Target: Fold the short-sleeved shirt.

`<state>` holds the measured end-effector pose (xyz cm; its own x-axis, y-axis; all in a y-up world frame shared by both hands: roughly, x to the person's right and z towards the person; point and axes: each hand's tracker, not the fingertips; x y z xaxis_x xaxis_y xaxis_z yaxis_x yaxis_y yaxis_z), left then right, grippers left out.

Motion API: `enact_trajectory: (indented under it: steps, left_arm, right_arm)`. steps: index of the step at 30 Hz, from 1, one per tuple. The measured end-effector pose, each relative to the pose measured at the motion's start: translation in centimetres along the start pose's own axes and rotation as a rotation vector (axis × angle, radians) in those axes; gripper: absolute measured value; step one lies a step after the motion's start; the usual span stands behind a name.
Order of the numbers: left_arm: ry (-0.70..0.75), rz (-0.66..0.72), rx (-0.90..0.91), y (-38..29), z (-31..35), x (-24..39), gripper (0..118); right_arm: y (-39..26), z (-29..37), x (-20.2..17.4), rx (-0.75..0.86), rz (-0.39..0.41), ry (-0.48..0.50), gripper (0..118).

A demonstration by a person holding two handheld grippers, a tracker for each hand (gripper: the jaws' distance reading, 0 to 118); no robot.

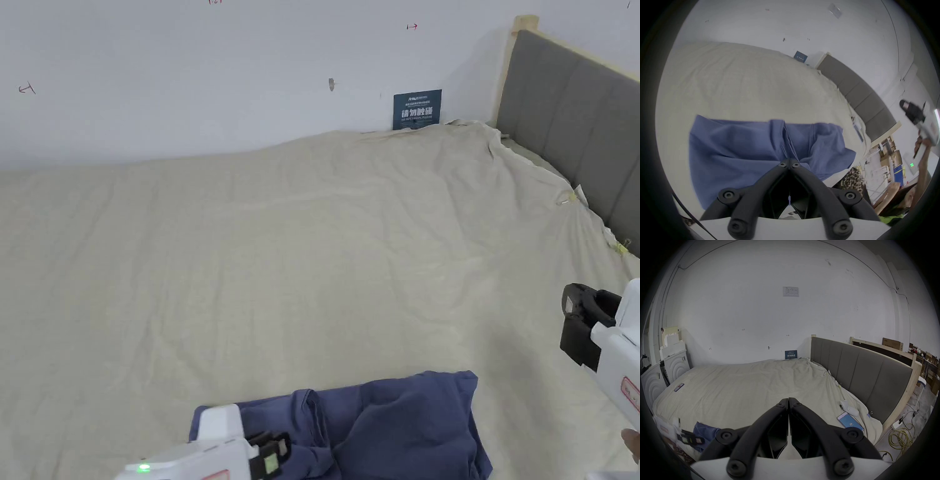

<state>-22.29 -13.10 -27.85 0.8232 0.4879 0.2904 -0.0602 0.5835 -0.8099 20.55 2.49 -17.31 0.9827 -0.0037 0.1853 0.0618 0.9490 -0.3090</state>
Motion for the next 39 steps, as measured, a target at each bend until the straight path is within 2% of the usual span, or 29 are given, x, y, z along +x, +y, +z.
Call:
enact_trajectory:
  steps: [4, 6, 7, 8, 10, 11, 12, 18, 22, 24, 27, 28, 30, 32, 33, 34, 35, 39]
  left_arm:
    - [0.035, 0.032, 0.004, 2.5, 3.6, -3.4, 8]
    - [0.06, 0.05, -0.001, 3.2, 4.6, -5.0, 19]
    - [0.084, 0.062, 0.003, 3.5, 5.1, -6.0, 30]
    - [0.104, 0.071, 0.002, 3.7, 5.3, -6.7, 54]
    - [0.144, 0.099, 0.004, 3.9, 5.4, -8.3, 89]
    - [0.164, 0.121, -0.003, 3.8, 5.3, -8.9, 101]
    - [0.174, 0.132, -0.015, 3.8, 5.0, -9.6, 103]
    - [0.118, 0.212, -0.086, 2.7, 2.5, -12.0, 103]
    - [0.115, 0.201, -0.104, 1.8, 0.2, -12.7, 102]
    - [0.109, 0.213, -0.129, 1.6, -0.5, -12.8, 92]
    - [0.093, 0.184, -0.116, 1.7, -0.7, -11.8, 88]
    - [0.069, 0.178, -0.12, 1.9, -0.9, -11.6, 81]
    - [0.048, 0.173, -0.132, 2.0, -1.2, -11.1, 55]
    - [0.039, 0.145, -0.15, 2.1, -1.8, -10.6, 46]
    - [0.061, 0.133, -0.157, 2.0, -2.0, -10.4, 38]
    - [0.081, 0.13, -0.159, 2.0, -2.1, -10.4, 24]
    - [0.088, 0.133, -0.157, 2.0, -2.0, -10.5, 16]
    - [0.112, 0.149, -0.134, 1.7, -1.1, -10.2, 9]
  right_arm:
    - [0.1, -0.2, -0.1, 0.003, 0.007, 0.007, 0]
    - [0.1, -0.2, -0.2, 0.005, 0.004, 0.01, 0]
    - [0.2, -0.1, -0.5, 0.005, 0.005, 0.012, 0]
    - [0.2, -0.1, -0.7, 0.005, 0.005, 0.014, 0]
    - [0.3, -0.2, -0.9, 0.002, 0.001, 0.022, 0]
    - [0.2, -0.3, -1.0, 0.001, 0.002, 0.024, 0]
    - [0.2, -0.4, -1.1, 0.0, 0.006, 0.025, 0]
    - [0.1, -0.8, -1.2, -0.006, 0.014, 0.027, 0]
    - [-0.1, -0.9, -0.9, -0.012, 0.007, 0.016, 0]
    - [-0.2, -1.0, -0.7, -0.015, 0.008, 0.009, 0]
    - [-0.3, -1.1, -0.3, -0.02, 0.008, 0.002, 0]
    - [-0.3, -1.2, -0.1, -0.02, 0.006, 0.0, 0]
    - [-0.3, -1.3, 0.0, -0.021, 0.002, -0.004, 0]
    - [-0.3, -1.3, 0.0, -0.021, -0.001, -0.005, 0]
    - [-0.3, -1.3, 0.0, -0.021, -0.003, -0.005, 0]
    - [-0.3, -1.3, 0.1, -0.022, -0.004, -0.004, 0]
    - [-0.2, -1.2, 0.0, -0.021, -0.005, -0.003, 0]
    - [-0.1, -1.3, -0.2, -0.02, -0.002, 0.004, 0]
